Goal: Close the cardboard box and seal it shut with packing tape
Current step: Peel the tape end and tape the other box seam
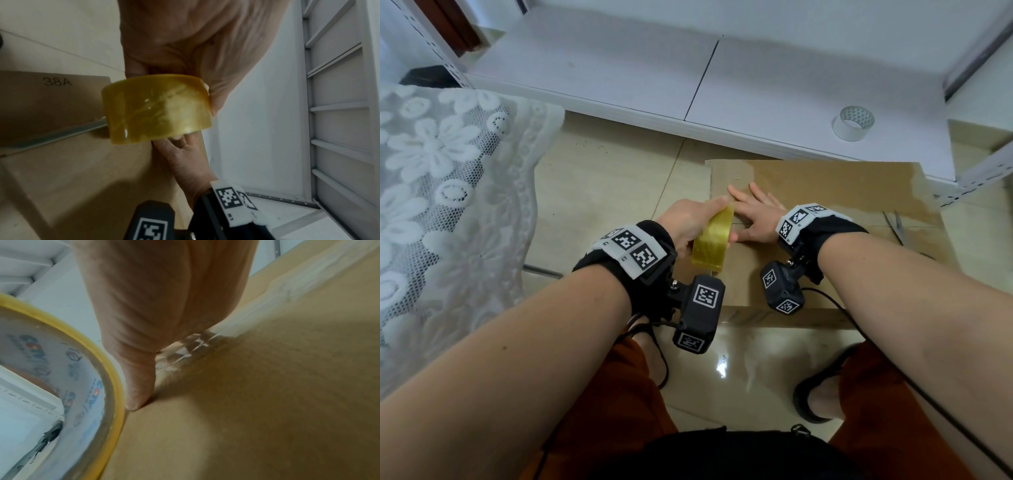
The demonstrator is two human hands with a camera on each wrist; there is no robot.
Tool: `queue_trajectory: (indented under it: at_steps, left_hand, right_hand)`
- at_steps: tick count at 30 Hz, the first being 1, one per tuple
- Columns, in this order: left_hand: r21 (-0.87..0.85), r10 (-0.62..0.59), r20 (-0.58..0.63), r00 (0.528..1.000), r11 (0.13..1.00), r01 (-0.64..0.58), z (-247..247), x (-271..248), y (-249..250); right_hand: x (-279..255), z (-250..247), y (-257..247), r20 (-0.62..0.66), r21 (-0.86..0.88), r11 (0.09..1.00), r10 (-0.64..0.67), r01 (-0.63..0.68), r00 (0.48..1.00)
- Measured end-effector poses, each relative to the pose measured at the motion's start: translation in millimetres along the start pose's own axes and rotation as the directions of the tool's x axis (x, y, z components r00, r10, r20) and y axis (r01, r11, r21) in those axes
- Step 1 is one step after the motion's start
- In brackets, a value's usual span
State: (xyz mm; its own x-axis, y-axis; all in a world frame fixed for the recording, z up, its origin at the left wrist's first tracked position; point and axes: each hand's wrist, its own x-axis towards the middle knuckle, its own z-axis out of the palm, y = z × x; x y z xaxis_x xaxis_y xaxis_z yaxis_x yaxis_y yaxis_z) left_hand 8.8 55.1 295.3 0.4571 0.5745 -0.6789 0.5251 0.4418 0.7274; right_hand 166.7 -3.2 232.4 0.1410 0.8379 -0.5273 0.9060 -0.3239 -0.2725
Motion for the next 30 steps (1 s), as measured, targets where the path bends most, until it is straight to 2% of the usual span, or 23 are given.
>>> queue_trajectory:
  at_steps: [9,16,20,22,25,30]
  left_hand:
    - [-0.033,-0.02,0.063,0.998,0.999,0.022,-0.3,-10.8,-6.2]
    - [-0.106,-0.012,0.112,0.994,0.994,0.024,0.8,-12.2,-9.9]
    - [-0.127,0.0,0.121,0.993,0.992,0.016,1.9,-9.5,-8.4]
    - [-0.132,-0.002,0.12,0.993,0.991,0.018,3.2,-9.5,-8.2]
    - [-0.129,0.015,0.101,0.995,0.992,-0.002,1.8,-7.7,-6.2]
    - [-0.111,0.131,0.001,0.991,0.985,-0.13,-8.7,-1.0,11.7]
  right_hand:
    - [0.7,-1.7,-3.2,0.0,-0.026,0.999,0.033,-0.033,0.999]
    - [-33.5,15.2,-9.7,-0.004,0.009,1.0,-0.023,0.023,1.0]
    - [-43.9,35.2,-13.7,0.011,-0.126,0.992,0.016,-0.014,1.0]
    - [-45.6,38.8,-17.6,0.007,-0.202,0.979,0.013,-0.011,1.0]
    - [-42.8,34.6,-23.0,-0.02,-0.225,0.974,-0.019,0.014,1.0]
    - [-34.3,20.5,-24.4,-0.125,-0.093,0.994,0.042,-0.054,0.991]
